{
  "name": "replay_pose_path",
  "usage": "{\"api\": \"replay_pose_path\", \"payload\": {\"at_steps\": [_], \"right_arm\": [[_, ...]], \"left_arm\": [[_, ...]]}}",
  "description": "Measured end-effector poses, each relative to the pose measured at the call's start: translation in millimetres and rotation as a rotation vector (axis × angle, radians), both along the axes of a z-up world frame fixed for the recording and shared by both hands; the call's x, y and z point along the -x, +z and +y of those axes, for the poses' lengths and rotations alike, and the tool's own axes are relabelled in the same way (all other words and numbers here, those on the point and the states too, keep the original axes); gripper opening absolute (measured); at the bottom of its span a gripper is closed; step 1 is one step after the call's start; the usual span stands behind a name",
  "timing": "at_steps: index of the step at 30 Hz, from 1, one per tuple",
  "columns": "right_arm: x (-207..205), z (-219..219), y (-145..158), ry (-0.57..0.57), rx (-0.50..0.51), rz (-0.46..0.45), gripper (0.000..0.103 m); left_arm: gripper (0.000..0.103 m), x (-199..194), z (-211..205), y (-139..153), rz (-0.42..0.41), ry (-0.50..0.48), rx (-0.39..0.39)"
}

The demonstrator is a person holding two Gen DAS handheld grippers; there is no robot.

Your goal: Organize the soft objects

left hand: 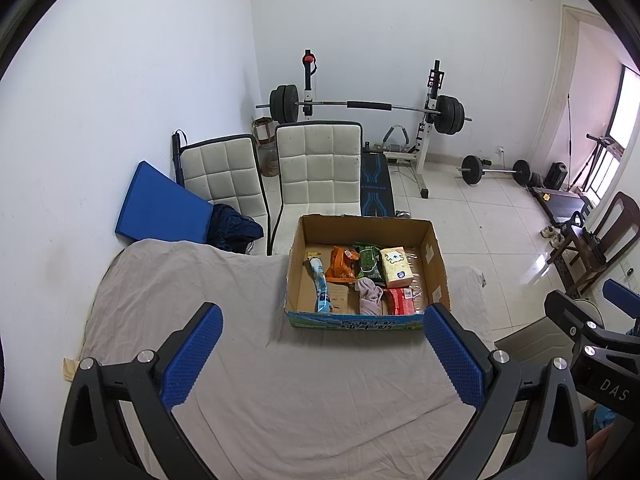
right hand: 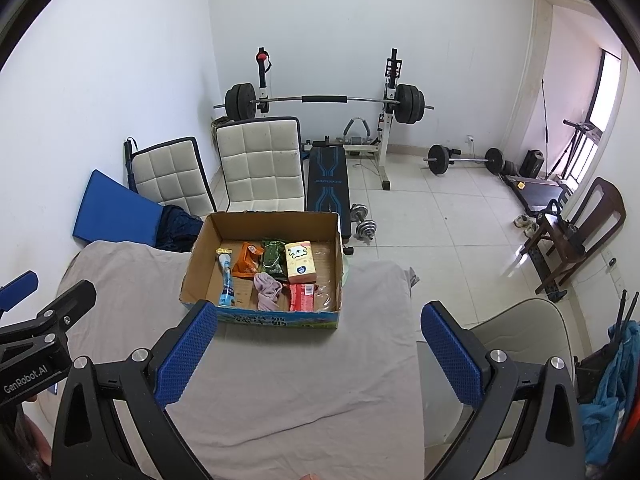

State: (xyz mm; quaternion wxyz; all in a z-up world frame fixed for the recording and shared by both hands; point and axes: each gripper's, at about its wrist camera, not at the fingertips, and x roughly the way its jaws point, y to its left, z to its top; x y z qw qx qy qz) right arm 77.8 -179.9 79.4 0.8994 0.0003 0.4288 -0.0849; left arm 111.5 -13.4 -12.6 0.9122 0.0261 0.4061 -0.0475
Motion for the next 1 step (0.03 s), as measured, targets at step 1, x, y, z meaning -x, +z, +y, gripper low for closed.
{"api": "replay_pose_path", "payload": {"at_steps": [1], "right_arm": [[0.5, -0.7, -0.7, 0.000, -0.002, 0.000, 0.103]], "left_arm": [[0.103, 0.3, 0.3, -0.4, 0.000, -0.002, 0.002]]}}
